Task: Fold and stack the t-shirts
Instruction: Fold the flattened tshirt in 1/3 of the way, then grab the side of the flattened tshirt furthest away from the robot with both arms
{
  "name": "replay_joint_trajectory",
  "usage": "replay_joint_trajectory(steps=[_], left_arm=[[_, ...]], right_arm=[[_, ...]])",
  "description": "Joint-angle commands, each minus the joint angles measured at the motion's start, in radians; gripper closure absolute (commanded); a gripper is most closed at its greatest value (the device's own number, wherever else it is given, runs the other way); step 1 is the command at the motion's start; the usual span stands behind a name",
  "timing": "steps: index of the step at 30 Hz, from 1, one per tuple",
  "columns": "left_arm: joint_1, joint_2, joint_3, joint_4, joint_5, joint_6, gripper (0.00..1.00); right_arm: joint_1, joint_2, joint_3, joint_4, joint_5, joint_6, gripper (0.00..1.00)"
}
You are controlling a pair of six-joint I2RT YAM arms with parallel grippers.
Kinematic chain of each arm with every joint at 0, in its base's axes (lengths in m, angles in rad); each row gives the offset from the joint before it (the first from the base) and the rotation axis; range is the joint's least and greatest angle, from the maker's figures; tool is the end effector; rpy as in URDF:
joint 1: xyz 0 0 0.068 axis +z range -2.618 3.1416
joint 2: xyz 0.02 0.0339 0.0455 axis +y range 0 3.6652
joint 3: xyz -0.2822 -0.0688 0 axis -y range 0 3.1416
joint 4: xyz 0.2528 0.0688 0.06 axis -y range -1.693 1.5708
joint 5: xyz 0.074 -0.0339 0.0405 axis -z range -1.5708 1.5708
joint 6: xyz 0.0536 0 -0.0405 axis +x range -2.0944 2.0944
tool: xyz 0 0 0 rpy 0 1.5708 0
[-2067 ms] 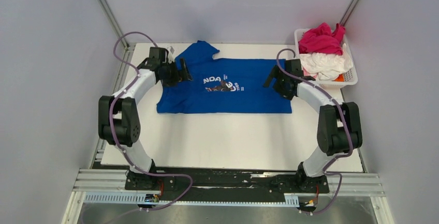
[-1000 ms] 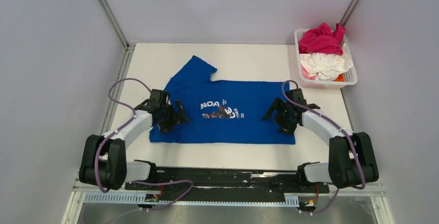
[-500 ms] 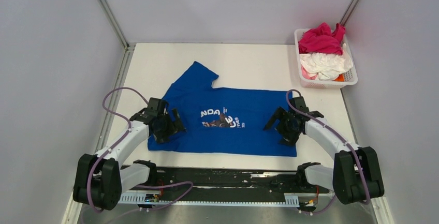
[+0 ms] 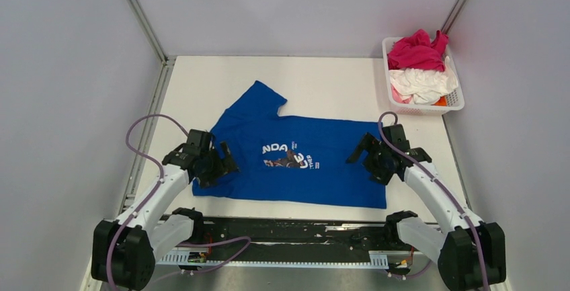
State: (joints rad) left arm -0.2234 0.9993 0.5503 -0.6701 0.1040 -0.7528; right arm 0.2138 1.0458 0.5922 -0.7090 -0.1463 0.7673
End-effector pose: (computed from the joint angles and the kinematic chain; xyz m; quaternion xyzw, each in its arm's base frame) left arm 0.1711 -0.0446 0.1806 -0.2434 0.9424 -0.1496 0.1738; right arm 0.1767 0.0464 0.1843 0.2526 0.9435 0.1584 0.1446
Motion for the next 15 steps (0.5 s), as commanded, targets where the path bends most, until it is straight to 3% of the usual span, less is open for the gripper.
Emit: replay_joint_trajectory(steps=[1, 8, 12, 15], left_arm=[[-0.005, -0.047, 0.055, -0.028, 0.032, 0.018, 0.00], [-0.005, 0.027, 0.262, 0.062, -0.012, 0.103, 0.00], [-0.005, 0.235, 0.468, 0.139, -0.070, 0.155, 0.00], [-0.005, 0.476, 0.688, 0.148, -0.094, 0.207, 0.00]], right_arm=[[0.003, -0.066, 0.107, 0.032, 0.067, -0.081, 0.00], [0.001, -0.003, 0.185, 0.138, 0.133, -0.093, 0.00], [-0.003, 0.075, 0.216, 0.242, 0.125, -0.071, 0.00], [-0.006, 0.114, 0.222, 0.304, 0.122, -0.060, 0.00]])
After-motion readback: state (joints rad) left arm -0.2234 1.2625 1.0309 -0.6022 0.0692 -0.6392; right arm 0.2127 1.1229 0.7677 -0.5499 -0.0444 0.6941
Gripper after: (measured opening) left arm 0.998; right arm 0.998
